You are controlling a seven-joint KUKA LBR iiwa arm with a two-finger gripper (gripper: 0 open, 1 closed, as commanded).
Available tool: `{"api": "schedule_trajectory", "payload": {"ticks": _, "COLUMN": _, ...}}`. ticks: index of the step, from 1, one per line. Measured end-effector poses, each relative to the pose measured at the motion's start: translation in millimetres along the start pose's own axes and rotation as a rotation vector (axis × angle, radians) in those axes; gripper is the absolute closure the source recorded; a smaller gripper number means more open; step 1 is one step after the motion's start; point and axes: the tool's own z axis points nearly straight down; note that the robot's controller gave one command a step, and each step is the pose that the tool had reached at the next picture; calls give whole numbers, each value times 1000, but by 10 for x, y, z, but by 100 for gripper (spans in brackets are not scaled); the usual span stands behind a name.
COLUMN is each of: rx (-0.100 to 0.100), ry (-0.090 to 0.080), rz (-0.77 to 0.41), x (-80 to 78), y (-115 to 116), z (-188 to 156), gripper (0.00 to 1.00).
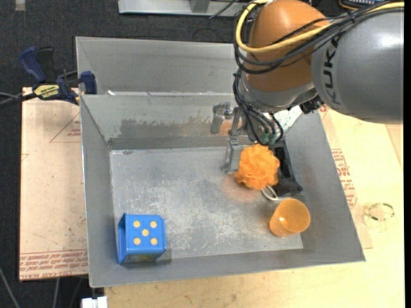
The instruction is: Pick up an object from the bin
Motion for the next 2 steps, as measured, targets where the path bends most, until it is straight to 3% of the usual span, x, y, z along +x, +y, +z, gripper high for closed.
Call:
{"api": "schedule_trajectory", "payload": {"ticks": 1, "rx": -1, "ry": -8, "rz": 1, "x": -12, "y": -2, "z": -48, "gripper": 0}}
{"api": "schedule_trajectory", "payload": {"ticks": 2, "rx": -1, "ry": 4, "rz": -28, "x": 393, "y": -181, "z": -231, "gripper": 0}}
